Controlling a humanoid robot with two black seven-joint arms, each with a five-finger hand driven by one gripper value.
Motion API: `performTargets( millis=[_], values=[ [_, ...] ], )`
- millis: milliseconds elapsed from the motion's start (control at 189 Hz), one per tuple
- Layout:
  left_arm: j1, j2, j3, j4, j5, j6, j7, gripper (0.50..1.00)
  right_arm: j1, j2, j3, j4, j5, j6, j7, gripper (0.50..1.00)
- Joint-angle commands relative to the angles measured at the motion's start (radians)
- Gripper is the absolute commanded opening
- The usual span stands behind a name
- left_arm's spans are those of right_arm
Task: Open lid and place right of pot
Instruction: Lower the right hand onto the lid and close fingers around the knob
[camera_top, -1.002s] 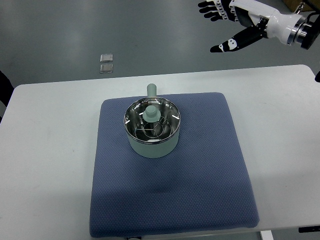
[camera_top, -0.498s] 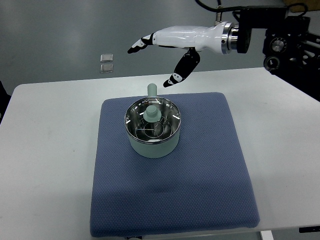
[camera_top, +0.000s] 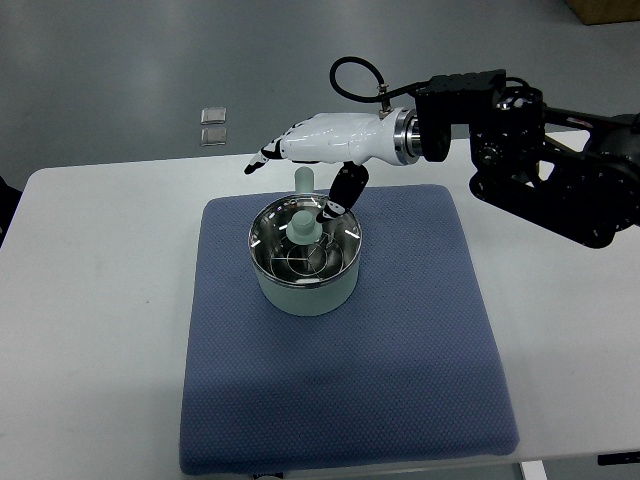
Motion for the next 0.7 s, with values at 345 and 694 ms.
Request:
performTargets(
  millis=[345,694],
  values=[
    [0.0,0.0,0.0,0.0,0.0,0.0,0.0,1.0,0.0,0.049,-0.071,-0.061,-0.008,-0.002,-0.047,0.844],
    [0.0,0.0,0.0,0.0,0.0,0.0,0.0,1.0,0.0,0.069,-0.082,-0.078,-0.022,-0.004,-0.073,0.766]
  ],
)
